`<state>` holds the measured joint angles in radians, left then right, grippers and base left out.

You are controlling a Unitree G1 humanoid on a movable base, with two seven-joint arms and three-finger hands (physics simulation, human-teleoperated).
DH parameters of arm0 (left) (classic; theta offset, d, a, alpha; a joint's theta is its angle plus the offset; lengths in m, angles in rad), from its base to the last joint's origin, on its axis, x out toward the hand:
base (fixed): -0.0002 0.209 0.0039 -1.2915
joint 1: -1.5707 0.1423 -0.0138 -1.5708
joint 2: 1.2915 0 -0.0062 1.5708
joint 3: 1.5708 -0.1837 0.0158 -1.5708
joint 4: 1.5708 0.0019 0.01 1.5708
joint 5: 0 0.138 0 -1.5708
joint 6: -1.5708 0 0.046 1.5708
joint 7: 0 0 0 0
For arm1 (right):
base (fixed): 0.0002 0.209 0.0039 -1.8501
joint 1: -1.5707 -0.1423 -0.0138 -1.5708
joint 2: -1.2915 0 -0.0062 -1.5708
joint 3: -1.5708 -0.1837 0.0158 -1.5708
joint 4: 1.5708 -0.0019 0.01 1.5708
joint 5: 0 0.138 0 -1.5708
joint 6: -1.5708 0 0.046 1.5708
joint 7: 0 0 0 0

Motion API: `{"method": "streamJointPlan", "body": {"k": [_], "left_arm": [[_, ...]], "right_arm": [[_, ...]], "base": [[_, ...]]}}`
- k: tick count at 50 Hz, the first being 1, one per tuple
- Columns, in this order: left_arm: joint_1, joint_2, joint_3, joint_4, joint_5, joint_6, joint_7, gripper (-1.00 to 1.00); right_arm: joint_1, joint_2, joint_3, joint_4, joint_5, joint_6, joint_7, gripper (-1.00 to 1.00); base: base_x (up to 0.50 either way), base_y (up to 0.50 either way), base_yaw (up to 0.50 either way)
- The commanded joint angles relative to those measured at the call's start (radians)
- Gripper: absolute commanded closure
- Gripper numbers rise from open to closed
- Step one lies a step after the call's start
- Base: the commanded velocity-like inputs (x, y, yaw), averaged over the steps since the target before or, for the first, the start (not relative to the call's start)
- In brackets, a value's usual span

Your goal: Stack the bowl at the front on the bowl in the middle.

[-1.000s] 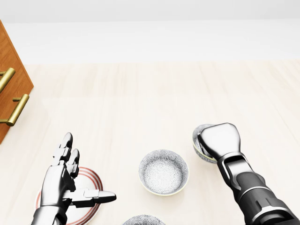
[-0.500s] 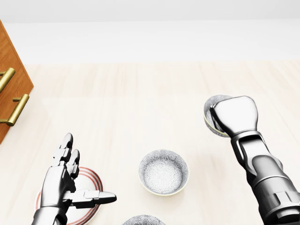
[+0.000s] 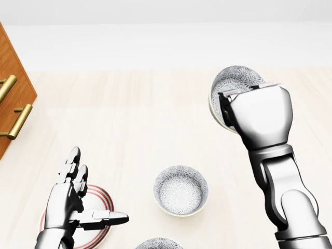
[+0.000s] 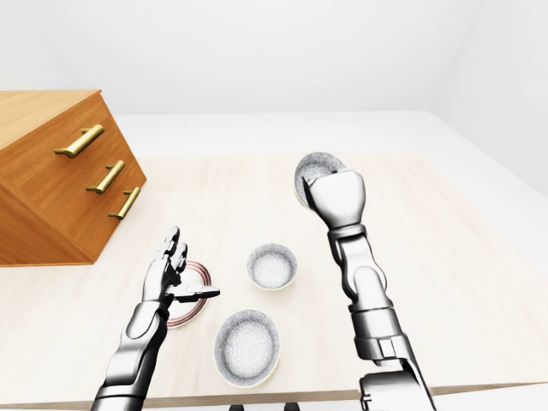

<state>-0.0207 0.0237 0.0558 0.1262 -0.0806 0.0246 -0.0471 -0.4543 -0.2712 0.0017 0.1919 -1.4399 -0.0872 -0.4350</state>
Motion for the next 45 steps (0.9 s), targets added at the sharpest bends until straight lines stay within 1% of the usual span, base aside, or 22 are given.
{"method": "streamJointPlan", "body": {"k": [1,3,5,8,15,18,19,21,22,25,27,28,29,34,36,37,40,43,45], "left_arm": [[0.004,-0.001,-0.001,-0.009,0.0,0.004,0.0,-1.0],[0.004,-0.001,-0.001,-0.009,0.0,0.004,0.0,-1.0],[0.008,-0.002,-0.003,-0.015,0.002,0.006,0.001,-1.0],[0.01,-0.002,-0.003,-0.023,0.002,0.012,0.001,-1.0],[0.007,-0.001,-0.001,-0.016,0.001,0.007,-0.001,-1.0],[0.006,-0.001,0.0,-0.015,0.001,0.007,-0.001,-1.0],[0.008,-0.001,-0.001,-0.021,0.0,0.011,-0.001,-1.0],[0.007,0.0,0.0,-0.017,0.0,0.008,-0.002,-1.0],[0.005,0.0,0.001,-0.007,0.0,0.0,-0.004,-1.0],[0.008,0.0,0.0,-0.023,0.0,0.012,-0.002,-1.0],[0.005,0.0,0.002,-0.013,0.0,0.006,-0.003,-1.0],[0.006,0.0,0.001,-0.019,0.0,0.011,-0.002,-1.0],[0.007,0.0,0.001,-0.022,0.0,0.013,-0.002,-1.0],[0.001,0.0,0.002,-0.008,-0.001,0.004,-0.001,-1.0],[0.002,0.0,0.001,-0.012,-0.001,0.007,-0.001,-1.0],[0.005,-0.001,0.0,-0.021,-0.001,0.014,0.0,-1.0],[0.003,0.0,0.001,-0.016,-0.001,0.009,0.0,-1.0],[0.003,0.0,0.001,-0.016,-0.001,0.011,0.0,-1.0],[0.005,0.0,0.0,-0.024,-0.001,0.016,0.0,-1.0]], "right_arm": [[0.133,0.068,0.001,-0.311,0.048,0.0,0.101,1.0],[0.134,0.07,-0.001,-0.311,0.047,0.0,0.102,1.0],[0.19,0.098,0.038,-0.379,0.052,0.0,0.169,1.0],[0.232,0.131,0.064,-0.425,0.057,0.0,0.218,1.0],[0.292,0.179,0.132,-0.439,0.013,0.0,0.259,1.0],[0.309,0.189,0.156,-0.429,-0.012,0.0,0.253,1.0],[0.319,0.195,0.175,-0.408,-0.036,0.0,0.245,1.0],[0.331,0.199,0.192,-0.389,-0.058,0.0,0.234,1.0],[0.335,0.201,0.2,-0.379,-0.064,0.0,0.235,1.0],[0.355,0.203,0.231,-0.342,-0.105,0.0,0.223,1.0],[0.365,0.203,0.247,-0.323,-0.126,0.0,0.216,1.0],[0.367,0.201,0.254,-0.315,-0.138,0.0,0.211,1.0],[0.368,0.202,0.258,-0.31,-0.138,0.0,0.212,1.0],[0.355,0.201,0.265,-0.268,-0.154,0.0,0.2,1.0],[0.353,0.201,0.265,-0.261,-0.155,0.0,0.197,1.0],[0.35,0.2,0.265,-0.246,-0.159,0.0,0.184,1.0],[0.349,0.199,0.266,-0.23,-0.163,0.0,0.174,1.0],[0.345,0.2,0.267,-0.227,-0.165,0.0,0.174,1.0],[0.343,0.199,0.267,-0.227,-0.164,0.0,0.177,1.0]], "base": [[0.0,0.0,0.0],[0.0,0.0,0.0],[0.0,0.0,0.0],[0.0,0.0,0.0],[0.0,0.0,0.0],[0.0,0.0,0.0],[0.0,0.0,0.0],[0.0,0.0,0.0],[0.0,0.0,0.0],[0.0,0.0,0.0],[0.0,0.0,0.0],[0.0,0.0,0.0],[0.0,0.0,0.0],[0.0,0.0,0.0],[0.0,0.0,0.0],[0.0,0.0,0.0],[0.0,0.0,0.0],[0.0,0.0,0.0],[0.0,0.0,0.0]]}}
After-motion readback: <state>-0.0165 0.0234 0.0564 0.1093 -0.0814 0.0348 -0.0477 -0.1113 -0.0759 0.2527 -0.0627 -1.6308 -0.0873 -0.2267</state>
